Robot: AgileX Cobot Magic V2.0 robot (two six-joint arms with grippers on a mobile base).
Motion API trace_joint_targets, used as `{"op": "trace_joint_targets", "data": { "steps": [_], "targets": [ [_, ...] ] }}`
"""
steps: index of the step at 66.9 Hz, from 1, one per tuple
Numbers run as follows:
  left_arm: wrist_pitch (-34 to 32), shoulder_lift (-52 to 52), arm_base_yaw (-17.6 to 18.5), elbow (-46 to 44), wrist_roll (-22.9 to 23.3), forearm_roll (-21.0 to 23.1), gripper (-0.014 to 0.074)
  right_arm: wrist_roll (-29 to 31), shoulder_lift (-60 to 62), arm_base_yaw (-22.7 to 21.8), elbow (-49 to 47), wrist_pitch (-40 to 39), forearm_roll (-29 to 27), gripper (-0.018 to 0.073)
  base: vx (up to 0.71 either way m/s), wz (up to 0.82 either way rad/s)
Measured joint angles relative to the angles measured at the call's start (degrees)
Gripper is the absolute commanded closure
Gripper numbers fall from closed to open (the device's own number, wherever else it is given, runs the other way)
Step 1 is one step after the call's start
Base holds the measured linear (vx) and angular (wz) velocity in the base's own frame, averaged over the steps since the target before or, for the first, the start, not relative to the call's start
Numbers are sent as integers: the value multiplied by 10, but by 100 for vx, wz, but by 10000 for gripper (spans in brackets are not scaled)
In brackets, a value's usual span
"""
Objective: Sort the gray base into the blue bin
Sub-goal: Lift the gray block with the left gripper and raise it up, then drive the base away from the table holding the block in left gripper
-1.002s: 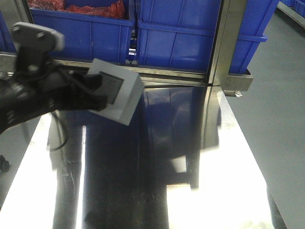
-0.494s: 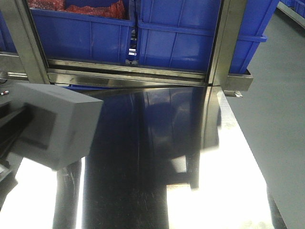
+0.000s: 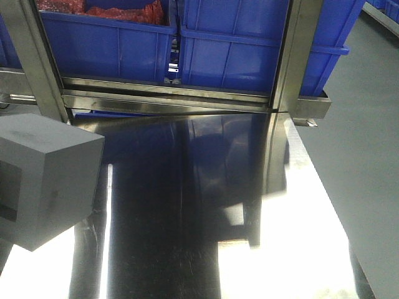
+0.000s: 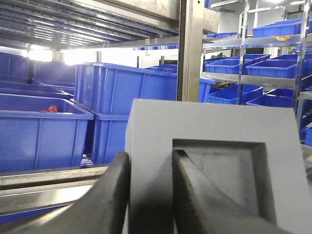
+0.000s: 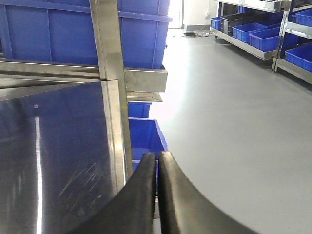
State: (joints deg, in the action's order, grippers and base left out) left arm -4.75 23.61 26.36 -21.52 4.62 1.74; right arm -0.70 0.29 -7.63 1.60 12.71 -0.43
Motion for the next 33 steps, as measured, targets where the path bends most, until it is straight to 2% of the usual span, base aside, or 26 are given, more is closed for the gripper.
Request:
{"op": "trace_joint_targets", "data": {
  "steps": [33],
  "targets": [
    [1,0,0,0,0,0,594,0,0,0,0,0,0,564,0,0]
  ]
}}
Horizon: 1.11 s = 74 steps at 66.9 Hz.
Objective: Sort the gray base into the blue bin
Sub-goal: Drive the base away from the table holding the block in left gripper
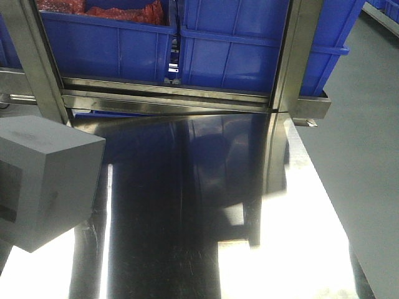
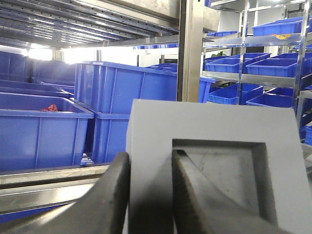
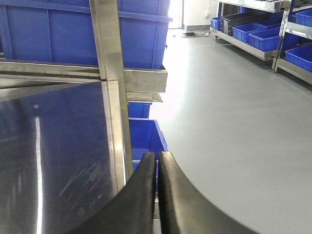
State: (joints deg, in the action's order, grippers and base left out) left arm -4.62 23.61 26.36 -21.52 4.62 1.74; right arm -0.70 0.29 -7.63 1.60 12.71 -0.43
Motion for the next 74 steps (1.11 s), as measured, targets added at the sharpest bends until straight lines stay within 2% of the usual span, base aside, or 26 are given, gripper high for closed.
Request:
{"op": "trace_joint_targets", "data": {
  "steps": [60,74],
  "targets": [
    [0,0,0,0,0,0,594,0,0,0,0,0,0,564,0,0],
    [1,0,0,0,0,0,594,0,0,0,0,0,0,564,-6,-23]
  ]
}}
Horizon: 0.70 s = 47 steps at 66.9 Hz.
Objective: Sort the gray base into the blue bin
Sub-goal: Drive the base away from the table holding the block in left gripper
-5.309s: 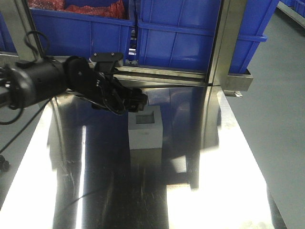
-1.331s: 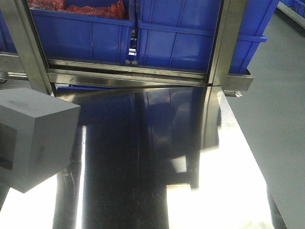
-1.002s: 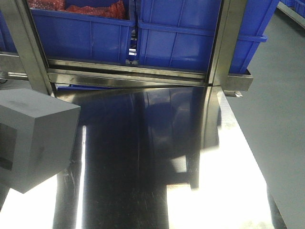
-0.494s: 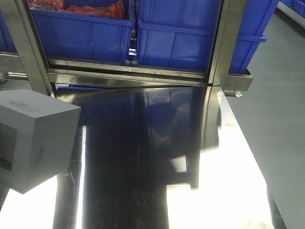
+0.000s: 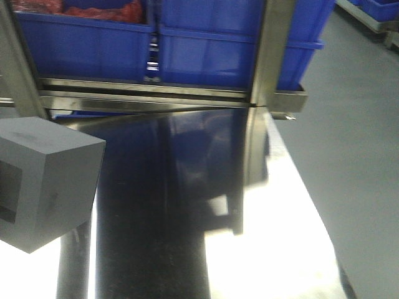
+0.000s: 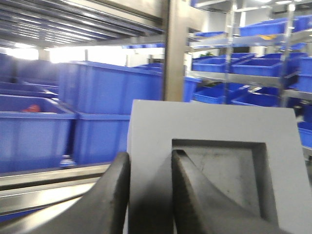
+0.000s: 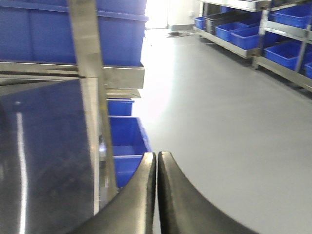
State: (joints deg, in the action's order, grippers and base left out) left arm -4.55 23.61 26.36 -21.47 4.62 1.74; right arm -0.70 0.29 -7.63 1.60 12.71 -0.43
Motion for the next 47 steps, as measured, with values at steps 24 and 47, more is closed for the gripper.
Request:
{"op": "trace_joint_targets", "data": {
  "steps": [24,47],
  "targets": [
    [0,0,0,0,0,0,594,0,0,0,0,0,0,564,-16,-63],
    [0,0,0,0,0,0,594,0,0,0,0,0,0,564,-18,-71]
  ]
}}
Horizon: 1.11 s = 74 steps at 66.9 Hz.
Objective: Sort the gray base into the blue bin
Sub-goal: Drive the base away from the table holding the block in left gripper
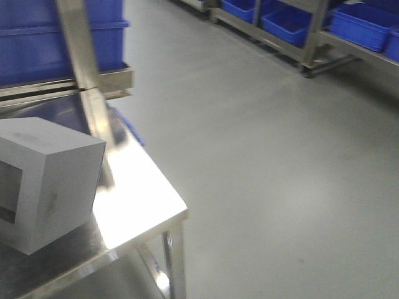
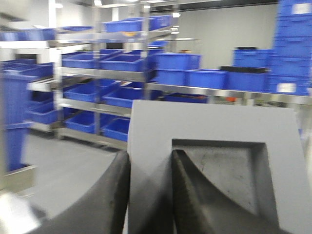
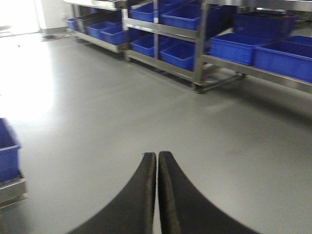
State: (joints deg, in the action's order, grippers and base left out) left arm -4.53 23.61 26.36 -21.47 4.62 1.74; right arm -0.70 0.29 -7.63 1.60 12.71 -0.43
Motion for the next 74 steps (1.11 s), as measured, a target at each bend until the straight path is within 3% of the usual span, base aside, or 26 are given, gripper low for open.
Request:
{"op": "trace_joint_targets", "data": {
  "steps": [40,74],
  "targets": [
    [0,0,0,0,0,0,594,0,0,0,0,0,0,564,-4,-64],
    [0,0,0,0,0,0,594,0,0,0,0,0,0,564,5,-38]
  ]
}}
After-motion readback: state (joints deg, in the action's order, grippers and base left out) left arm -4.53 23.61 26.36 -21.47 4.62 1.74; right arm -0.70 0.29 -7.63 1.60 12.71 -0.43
